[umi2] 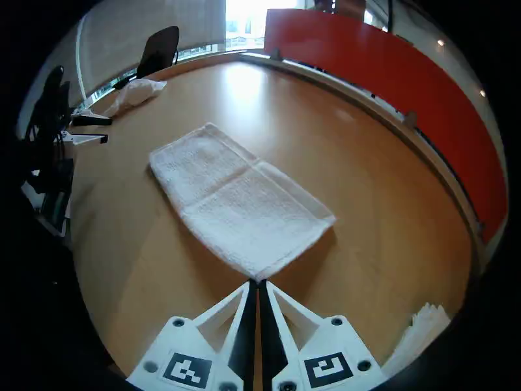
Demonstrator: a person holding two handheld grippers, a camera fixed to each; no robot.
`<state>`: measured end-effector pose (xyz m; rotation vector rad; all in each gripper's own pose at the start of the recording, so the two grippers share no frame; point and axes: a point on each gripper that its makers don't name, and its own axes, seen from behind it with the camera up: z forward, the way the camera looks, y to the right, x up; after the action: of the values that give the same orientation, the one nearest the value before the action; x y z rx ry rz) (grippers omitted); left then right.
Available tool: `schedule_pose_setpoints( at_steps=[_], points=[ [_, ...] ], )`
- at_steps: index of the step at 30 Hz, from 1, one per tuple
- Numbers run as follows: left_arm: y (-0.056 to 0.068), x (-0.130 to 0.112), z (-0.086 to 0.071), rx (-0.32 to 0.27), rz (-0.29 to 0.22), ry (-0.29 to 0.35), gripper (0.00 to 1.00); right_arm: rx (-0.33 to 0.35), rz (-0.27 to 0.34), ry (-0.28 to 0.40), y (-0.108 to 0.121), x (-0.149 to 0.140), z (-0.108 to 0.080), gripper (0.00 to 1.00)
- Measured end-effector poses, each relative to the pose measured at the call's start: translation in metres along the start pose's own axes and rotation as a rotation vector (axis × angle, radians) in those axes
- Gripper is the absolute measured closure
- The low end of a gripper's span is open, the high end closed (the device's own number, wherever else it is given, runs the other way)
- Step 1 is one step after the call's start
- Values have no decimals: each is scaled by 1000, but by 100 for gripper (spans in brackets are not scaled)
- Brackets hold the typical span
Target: Fold towel
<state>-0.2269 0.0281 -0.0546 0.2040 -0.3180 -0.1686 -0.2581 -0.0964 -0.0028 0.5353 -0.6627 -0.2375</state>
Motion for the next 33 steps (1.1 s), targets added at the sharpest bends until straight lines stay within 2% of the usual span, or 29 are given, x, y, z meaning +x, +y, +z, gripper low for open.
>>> schedule_pose_setpoints(
  at_steps=[21, 27, 33],
  points=[
    [-2, 1, -2, -1, 7, -5, 4, -33, -56, 78, 7, 44, -38, 97],
    [-1, 1, -2, -3, 7, -6, 4, -31, -68, 91, 8, 55, -40, 97],
    [-3, 0, -3, 0, 8, -7, 4, -7, -107, 111, -2, 76, -38, 97]
  ],
)
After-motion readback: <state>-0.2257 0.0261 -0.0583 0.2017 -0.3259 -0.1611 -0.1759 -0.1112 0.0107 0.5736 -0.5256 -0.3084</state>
